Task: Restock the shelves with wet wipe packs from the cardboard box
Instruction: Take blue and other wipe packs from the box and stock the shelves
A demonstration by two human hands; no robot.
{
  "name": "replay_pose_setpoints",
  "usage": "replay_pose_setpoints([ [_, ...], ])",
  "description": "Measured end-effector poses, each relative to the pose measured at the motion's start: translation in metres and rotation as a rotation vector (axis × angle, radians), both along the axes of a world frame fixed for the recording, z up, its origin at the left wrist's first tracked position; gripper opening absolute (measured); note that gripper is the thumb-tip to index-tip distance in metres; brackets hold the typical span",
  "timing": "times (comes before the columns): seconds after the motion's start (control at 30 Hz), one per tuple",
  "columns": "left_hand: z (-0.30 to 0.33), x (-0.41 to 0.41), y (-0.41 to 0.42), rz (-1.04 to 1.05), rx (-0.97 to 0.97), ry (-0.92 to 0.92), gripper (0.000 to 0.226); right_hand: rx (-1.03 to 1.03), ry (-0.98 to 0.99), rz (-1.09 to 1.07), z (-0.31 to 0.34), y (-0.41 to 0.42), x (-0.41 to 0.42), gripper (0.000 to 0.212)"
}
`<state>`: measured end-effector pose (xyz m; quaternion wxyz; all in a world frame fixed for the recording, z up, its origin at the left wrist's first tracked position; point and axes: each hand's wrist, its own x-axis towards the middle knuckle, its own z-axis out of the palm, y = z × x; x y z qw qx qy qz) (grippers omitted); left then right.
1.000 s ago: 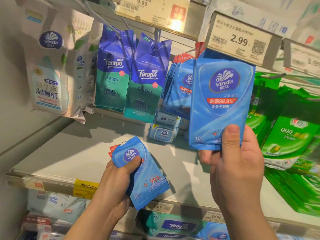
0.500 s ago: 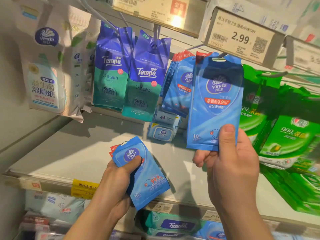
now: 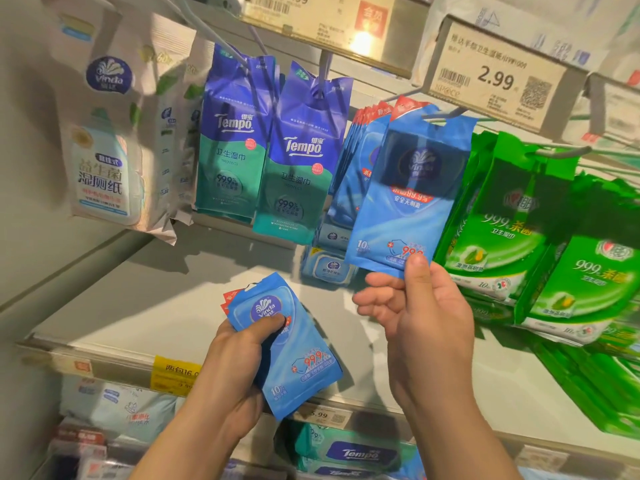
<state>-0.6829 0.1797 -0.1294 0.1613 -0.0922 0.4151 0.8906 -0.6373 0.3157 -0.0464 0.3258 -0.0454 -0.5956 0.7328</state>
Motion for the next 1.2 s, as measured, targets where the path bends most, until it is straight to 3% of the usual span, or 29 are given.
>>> replay_pose_setpoints([
  [0.4, -0.002, 0.002, -0.003, 0.019, -0.013, -0.015, 0.018, -0.294, -0.03, 0.058, 0.015, -0.016, -0.04, 0.026],
  [0.93, 0.005, 0.009, -0.007, 0.025, -0.002, 0.032, 0.018, -0.393, -0.112, 0.089, -0.002, -0.003, -0.038, 0.016],
  [1.07, 0.004, 0.009, -0.004, 0.01, -0.034, 0.019, 0.014, -0.311, -0.243, 0.086, -0.014, 0.006, -0.028, 0.009],
  [1.2, 0.001, 0.009, -0.001, -0.002, -0.051, 0.032, 0.017, 0.043, -0.477, 0.072, -0.035, 0.019, -0.019, 0.007],
])
